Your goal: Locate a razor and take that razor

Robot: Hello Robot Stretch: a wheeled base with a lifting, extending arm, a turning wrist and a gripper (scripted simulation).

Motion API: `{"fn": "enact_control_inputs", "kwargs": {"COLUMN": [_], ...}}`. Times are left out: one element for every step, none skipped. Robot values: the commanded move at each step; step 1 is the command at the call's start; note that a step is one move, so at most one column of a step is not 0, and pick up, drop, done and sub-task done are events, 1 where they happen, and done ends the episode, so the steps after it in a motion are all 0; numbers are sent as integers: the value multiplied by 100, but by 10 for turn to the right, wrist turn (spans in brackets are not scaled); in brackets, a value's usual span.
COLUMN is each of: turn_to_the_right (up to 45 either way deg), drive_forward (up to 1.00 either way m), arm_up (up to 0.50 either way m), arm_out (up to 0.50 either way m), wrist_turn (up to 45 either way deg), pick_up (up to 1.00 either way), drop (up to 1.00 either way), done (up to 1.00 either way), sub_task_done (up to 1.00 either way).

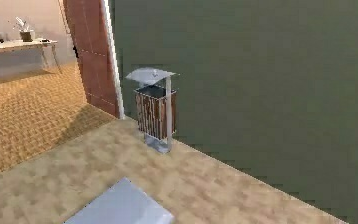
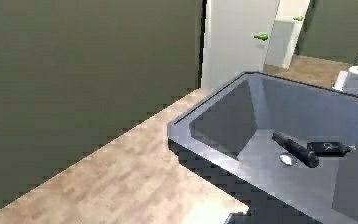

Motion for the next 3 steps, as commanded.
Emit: {"fn": "enact_control_inputs", "kwargs": {"turn_to_the_right": [0, 420, 450], "drive_forward": [20, 0, 0], "arm_up": [0, 0, 0], "arm_out": [0, 0, 0], "wrist_turn": [0, 0, 0], "pick_up": [0, 0, 0], "drop": [0, 0, 0], "done": [0, 0, 0], "sub_task_done": [0, 0, 0]}}
